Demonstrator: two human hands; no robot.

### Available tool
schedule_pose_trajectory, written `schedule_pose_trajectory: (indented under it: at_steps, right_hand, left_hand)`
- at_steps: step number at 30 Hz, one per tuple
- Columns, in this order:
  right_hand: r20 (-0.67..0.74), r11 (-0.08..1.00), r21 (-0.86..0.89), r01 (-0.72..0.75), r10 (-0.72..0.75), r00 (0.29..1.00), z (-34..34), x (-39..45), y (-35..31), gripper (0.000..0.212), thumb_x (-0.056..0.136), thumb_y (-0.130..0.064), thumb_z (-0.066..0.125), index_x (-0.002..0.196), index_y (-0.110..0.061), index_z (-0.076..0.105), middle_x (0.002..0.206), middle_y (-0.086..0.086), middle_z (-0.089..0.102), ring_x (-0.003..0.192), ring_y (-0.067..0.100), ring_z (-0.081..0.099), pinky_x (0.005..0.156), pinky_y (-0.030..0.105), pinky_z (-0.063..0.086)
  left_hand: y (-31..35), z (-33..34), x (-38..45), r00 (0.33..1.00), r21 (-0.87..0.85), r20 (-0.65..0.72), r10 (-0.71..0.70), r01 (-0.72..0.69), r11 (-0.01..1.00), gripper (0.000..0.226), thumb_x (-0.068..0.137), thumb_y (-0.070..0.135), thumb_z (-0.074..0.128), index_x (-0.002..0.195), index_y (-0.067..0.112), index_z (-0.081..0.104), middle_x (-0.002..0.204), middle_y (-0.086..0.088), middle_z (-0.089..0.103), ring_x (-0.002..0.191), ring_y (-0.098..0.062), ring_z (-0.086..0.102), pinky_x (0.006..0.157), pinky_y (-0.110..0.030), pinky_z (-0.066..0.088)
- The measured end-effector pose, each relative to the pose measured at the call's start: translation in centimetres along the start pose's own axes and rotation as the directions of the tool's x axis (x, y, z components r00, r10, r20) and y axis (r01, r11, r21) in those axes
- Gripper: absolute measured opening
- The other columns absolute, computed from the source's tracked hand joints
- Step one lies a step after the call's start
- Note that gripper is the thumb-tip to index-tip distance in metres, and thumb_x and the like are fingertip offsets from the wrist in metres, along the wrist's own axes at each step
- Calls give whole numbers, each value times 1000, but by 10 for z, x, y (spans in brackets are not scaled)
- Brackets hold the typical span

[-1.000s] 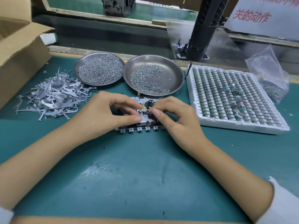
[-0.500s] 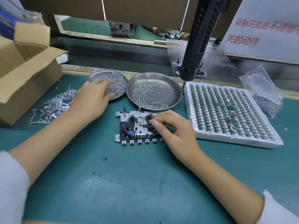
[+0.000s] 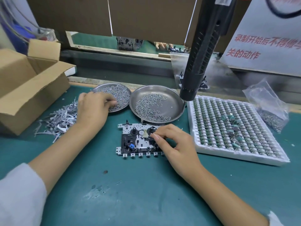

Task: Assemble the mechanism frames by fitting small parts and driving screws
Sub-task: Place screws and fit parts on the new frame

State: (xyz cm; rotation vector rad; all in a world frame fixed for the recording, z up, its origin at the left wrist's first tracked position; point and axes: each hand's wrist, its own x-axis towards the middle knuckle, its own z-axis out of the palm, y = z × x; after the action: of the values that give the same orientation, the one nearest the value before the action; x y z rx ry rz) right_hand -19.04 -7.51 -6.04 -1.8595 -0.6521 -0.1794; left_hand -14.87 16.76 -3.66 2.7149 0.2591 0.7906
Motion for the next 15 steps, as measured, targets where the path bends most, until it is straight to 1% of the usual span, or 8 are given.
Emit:
schedule_pose_trajectory:
  at_steps: [2, 4, 6, 9, 11, 13, 15]
  right_hand:
    - [0, 1000, 0, -4, 4, 1000, 0, 0, 0, 10, 88, -8, 64, 83, -8, 73, 85, -1, 65, 80, 12, 59, 75, 27, 47]
    - [-2, 1000, -3, -3, 3, 1000, 0, 1, 0, 10, 88, -6, 65, 83, -8, 73, 85, -2, 65, 80, 11, 59, 75, 27, 48]
    - [-3, 1000, -10, 0, 0, 1000, 0, 1, -1, 10, 88, -5, 65, 83, -8, 73, 85, -2, 65, 80, 11, 59, 75, 27, 48]
    - [0, 1000, -22, 7, -7, 1000, -1, 1, -1, 10, 88, -7, 65, 83, -9, 73, 85, -2, 65, 81, 10, 59, 75, 25, 47]
    - [0, 1000, -28, 9, -9, 1000, -1, 1, -2, 10, 88, -7, 64, 83, -8, 73, 86, -2, 65, 81, 10, 60, 75, 24, 47]
    - [-2, 999, -33, 13, -13, 1000, -1, 1, -2, 10, 88, -8, 64, 83, -8, 73, 85, -2, 64, 81, 9, 59, 75, 23, 47]
    - [-2, 999, -43, 21, -21, 1000, -1, 1, -2, 10, 88, -8, 63, 83, -7, 72, 85, -1, 64, 81, 9, 59, 75, 23, 47]
  left_hand:
    - [-1, -2, 0, 1000, 1, -15, 1, -1, 1000, 14, 91, 27, 62, 94, 19, 73, 99, -8, 70, 97, -33, 56, 90, -38, 29]
    - [0, -3, 0, 1000, 2, -7, -12, 12, 1000, 16, 93, 28, 59, 98, 18, 70, 102, -9, 65, 98, -33, 55, 90, -39, 29]
    - [1, -5, -4, 1000, -50, -8, -11, 10, 999, 14, 94, 25, 58, 97, 15, 68, 99, -7, 64, 95, -33, 56, 90, -41, 31]
    - [3, -6, -14, 999, -203, -34, 20, -26, 979, 7, 91, 14, 61, 94, 11, 66, 88, -2, 64, 87, -30, 60, 89, -44, 43]
    - [4, -6, -19, 999, -261, -37, 19, -28, 965, 6, 90, 10, 61, 95, 8, 66, 86, -2, 65, 85, -28, 62, 87, -42, 46]
    - [4, -5, -18, 999, -268, -40, 13, -23, 963, 7, 91, 9, 60, 96, 7, 65, 87, -6, 68, 85, -32, 63, 90, -47, 45]
    - [3, -4, -14, 999, -222, -47, 18, -28, 975, 9, 92, 10, 59, 96, 5, 66, 88, -12, 70, 87, -35, 62, 92, -49, 43]
